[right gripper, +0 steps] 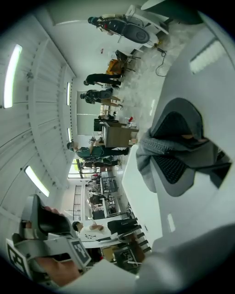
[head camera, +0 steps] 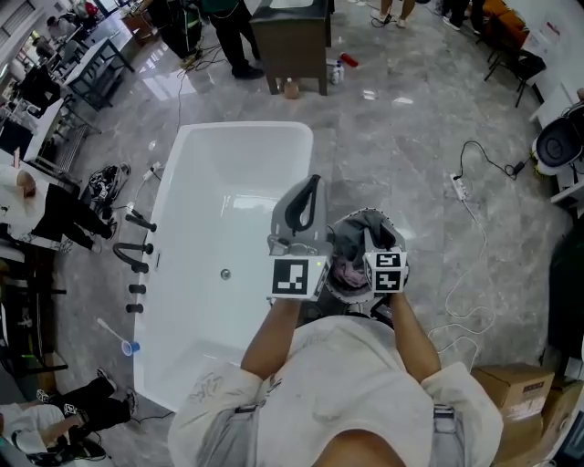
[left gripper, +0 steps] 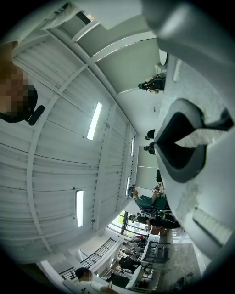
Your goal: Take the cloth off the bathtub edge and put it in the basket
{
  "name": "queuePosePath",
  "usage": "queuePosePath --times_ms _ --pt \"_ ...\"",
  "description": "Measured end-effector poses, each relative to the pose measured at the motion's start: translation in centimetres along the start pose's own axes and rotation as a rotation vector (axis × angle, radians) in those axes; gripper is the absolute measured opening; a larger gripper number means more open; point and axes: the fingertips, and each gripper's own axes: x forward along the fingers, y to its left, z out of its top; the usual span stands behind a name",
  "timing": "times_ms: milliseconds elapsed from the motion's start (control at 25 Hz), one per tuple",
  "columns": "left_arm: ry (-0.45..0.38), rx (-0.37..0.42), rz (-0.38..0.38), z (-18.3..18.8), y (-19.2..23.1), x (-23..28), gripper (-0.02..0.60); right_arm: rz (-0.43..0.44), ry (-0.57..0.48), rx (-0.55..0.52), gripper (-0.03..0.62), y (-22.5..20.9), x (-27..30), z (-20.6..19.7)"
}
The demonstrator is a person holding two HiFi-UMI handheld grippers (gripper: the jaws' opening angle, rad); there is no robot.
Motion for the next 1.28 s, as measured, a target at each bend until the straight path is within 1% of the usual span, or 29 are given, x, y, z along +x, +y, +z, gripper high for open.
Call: queuePosePath --times_ms 80,160,320,440,600,760,960,1120,1280 --pt "-0.012 0.026 -0.007 0.2 -0.1 0.1 0.000 0.012 0.047 0.004 0.112 0.1 1.1 -1.6" --pt "-0.022 0.043 -0.012 0.3 -0.3 0.1 0.000 0.032 0.100 0.038 0.112 0.3 2.4 -3.4" --pt "-0.025 0.015 -0.010 0.4 -0.9 0.1 0.000 0.064 0.219 0.112 0.112 0.2 5.2 -7.3" --pt "-0.029 0.031 -0.021 0.4 -1.5 0.2 0.000 0.067 0.309 0.168 0.112 -0.3 6.5 -9.9" --pt "-0.034 0.036 -0.004 0.1 -1.6 0.3 0.000 0.074 0.407 0.219 0.112 -0.5 7.9 -12.4" --pt "-0.018 0.036 0.004 -0.7 -1.3 0.0 0.000 0.055 0.493 0.228 0.112 -0.2 8.7 -14.7" --pt "-0.006 0.041 0.010 -1.0 -1.0 -0.4 0.000 0.034 0.571 0.287 0.112 0.2 8.7 -17.9" --pt "-0.007 0.042 0.005 -1.3 -1.6 -0.2 0.000 0.021 0.627 0.279 0.112 -0.2 8.6 -20.0" --pt "-0.003 0.044 -0.008 -1.2 -2.1 0.0 0.000 0.030 0.648 0.267 0.112 0.0 8.5 -20.1"
